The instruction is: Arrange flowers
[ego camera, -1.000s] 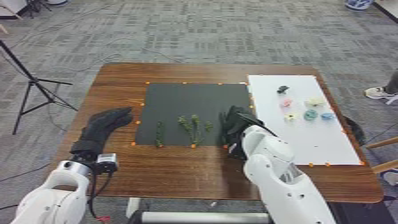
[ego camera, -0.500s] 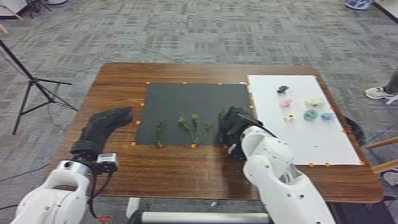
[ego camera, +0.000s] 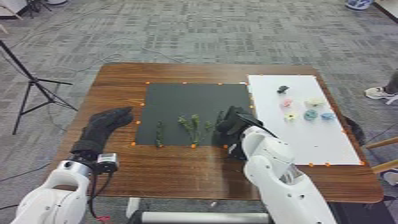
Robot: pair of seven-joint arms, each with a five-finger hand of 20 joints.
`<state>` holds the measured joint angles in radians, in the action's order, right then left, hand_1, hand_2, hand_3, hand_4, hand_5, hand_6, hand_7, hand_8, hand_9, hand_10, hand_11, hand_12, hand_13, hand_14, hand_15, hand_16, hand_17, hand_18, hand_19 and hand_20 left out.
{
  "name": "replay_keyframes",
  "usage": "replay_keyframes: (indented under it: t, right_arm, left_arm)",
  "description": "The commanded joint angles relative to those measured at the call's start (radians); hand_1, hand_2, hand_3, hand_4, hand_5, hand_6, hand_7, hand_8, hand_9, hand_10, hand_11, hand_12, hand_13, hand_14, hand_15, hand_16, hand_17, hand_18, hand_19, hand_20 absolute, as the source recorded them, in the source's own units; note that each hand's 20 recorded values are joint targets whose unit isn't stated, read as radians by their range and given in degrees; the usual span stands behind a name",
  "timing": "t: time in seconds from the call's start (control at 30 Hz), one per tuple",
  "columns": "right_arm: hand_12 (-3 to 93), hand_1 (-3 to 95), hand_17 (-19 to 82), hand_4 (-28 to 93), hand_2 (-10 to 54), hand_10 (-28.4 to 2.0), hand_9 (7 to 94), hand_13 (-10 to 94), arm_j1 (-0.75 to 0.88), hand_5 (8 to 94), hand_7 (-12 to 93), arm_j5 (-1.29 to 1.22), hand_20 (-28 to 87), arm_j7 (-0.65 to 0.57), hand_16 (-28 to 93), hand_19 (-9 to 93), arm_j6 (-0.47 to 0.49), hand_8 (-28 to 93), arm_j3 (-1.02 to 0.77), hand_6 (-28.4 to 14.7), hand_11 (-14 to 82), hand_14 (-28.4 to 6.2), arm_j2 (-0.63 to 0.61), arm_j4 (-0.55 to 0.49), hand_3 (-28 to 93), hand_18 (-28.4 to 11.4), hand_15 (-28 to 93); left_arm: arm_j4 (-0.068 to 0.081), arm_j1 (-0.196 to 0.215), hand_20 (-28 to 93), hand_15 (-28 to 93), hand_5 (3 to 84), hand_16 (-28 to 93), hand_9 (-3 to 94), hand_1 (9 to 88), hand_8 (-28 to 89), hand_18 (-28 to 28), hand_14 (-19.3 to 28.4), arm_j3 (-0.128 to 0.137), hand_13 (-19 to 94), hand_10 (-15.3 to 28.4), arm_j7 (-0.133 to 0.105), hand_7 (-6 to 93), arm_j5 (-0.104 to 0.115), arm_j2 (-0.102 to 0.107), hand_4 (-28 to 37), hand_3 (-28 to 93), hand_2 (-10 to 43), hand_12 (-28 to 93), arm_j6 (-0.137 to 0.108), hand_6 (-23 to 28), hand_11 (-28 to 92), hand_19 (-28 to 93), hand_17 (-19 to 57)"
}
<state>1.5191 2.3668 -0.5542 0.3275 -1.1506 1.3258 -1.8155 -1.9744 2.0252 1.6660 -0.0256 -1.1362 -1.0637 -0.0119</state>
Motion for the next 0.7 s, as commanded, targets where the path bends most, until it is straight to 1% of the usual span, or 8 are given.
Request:
replay_keyframes:
  t: [0.03, 0.3, 0.37, 0.4, 0.5, 0.53, 0.6, 0.7]
  right_arm:
    - [26.9, 41.1, 73, 0, -9.5, -12.1, 92.5, 94, -0.001, 75.4, 35, 0.003, 58, 0.001, 23, 93, -0.006, 24, -0.002, -2.9, 38.9, -0.3, -0.033, -0.014, 60, -10.1, 67]
    - [26.9, 37.0, 72, -1, -9.5, -12.1, 92.1, 94, 0.015, 74.9, 34, -0.034, 58, 0.023, 23, 93, -0.045, 23, -0.007, -3.7, 38.0, -0.5, -0.073, -0.114, 63, -10.4, 66]
    - [26.9, 36.0, 72, -1, -9.5, -12.2, 91.9, 94, 0.034, 74.3, 34, -0.077, 58, 0.075, 23, 93, -0.082, 22, -0.019, -3.7, 37.6, -0.6, -0.085, -0.138, 65, -10.4, 66]
    - [27.1, 34.9, 71, -1, -8.8, -12.4, 91.4, 94, 0.049, 73.7, 34, -0.139, 58, 0.136, 24, 93, -0.108, 21, -0.035, -3.9, 37.5, -0.8, -0.089, -0.142, 65, -10.5, 65]
    - [26.1, 30.1, 67, -3, -0.6, -12.7, 88.0, 94, 0.08, 70.3, 36, -0.36, 58, 0.207, 28, 93, -0.169, 10, -0.044, -4.4, 33.7, -1.5, -0.104, -0.158, 68, -13.0, 60]
    - [25.2, 28.1, 66, -2, 2.4, -12.9, 87.7, 94, 0.087, 69.2, 36, -0.386, 58, 0.245, 29, 93, -0.17, 4, -0.045, -4.6, 30.5, -1.8, -0.106, -0.153, 69, -13.6, 58]
    - [21.7, 26.0, 65, -2, 6.1, -13.4, 86.9, 94, 0.096, 67.0, 36, -0.393, 57, 0.28, 29, 93, -0.166, -3, -0.035, -5.1, 22.2, -2.2, -0.115, -0.148, 69, -14.8, 57]
    - [17.9, 24.1, 65, -2, 8.4, -14.1, 84.6, 94, 0.106, 64.4, 36, -0.402, 57, 0.286, 28, 93, -0.11, -5, -0.03, -5.4, 15.9, -2.5, -0.121, -0.145, 70, -15.1, 57]
  left_arm:
    - [-0.005, 0.0, 15, 18, 46.2, 1, 47.3, 20.9, -7, 13.9, 18.7, -0.001, 34, 14.4, 0.002, 14.0, -0.002, -0.002, -25.3, 67, 1.0, 11, 0.008, 4.9, 19, 7, -0.2]
    - [-0.007, 0.003, 15, 18, 46.2, 1, 47.2, 20.9, -7, 13.9, 18.6, 0.001, 34, 14.3, 0.001, 14.0, -0.002, -0.004, -25.2, 67, 0.9, 11, 0.01, 4.8, 19, 7, -0.2]
    - [-0.007, 0.005, 15, 18, 46.2, 1, 47.3, 20.9, -7, 13.9, 18.6, 0.002, 34, 14.3, 0.0, 14.0, -0.002, -0.004, -25.3, 67, 0.9, 11, 0.007, 4.8, 19, 7, -0.2]
    - [-0.006, 0.004, 15, 18, 46.2, 1, 47.3, 20.9, -7, 13.9, 18.7, 0.002, 34, 14.3, 0.0, 14.0, -0.001, -0.005, -25.3, 67, 0.9, 11, 0.007, 4.8, 19, 7, -0.2]
    - [-0.006, 0.004, 15, 18, 46.2, 1, 47.3, 20.9, -7, 13.9, 18.7, 0.002, 34, 14.3, 0.003, 14.0, -0.002, -0.004, -25.3, 67, 1.0, 11, 0.009, 4.8, 19, 8, -0.2]
    - [-0.006, 0.004, 15, 18, 46.2, 1, 47.2, 20.9, -7, 13.9, 18.7, 0.002, 34, 14.3, 0.002, 14.1, -0.001, -0.004, -25.3, 67, 1.0, 12, 0.008, 4.8, 19, 8, -0.2]
    - [-0.005, 0.003, 15, 18, 46.2, 1, 47.3, 20.9, -7, 13.9, 18.7, 0.001, 34, 14.3, 0.002, 14.1, -0.001, -0.005, -25.3, 67, 0.9, 11, 0.008, 4.8, 19, 8, -0.2]
    - [-0.003, -0.002, 15, 18, 46.2, 1, 47.3, 20.9, -7, 13.9, 18.6, -0.002, 34, 14.3, 0.003, 14.1, -0.002, -0.005, -25.3, 67, 0.9, 11, 0.012, 4.8, 19, 8, -0.2]
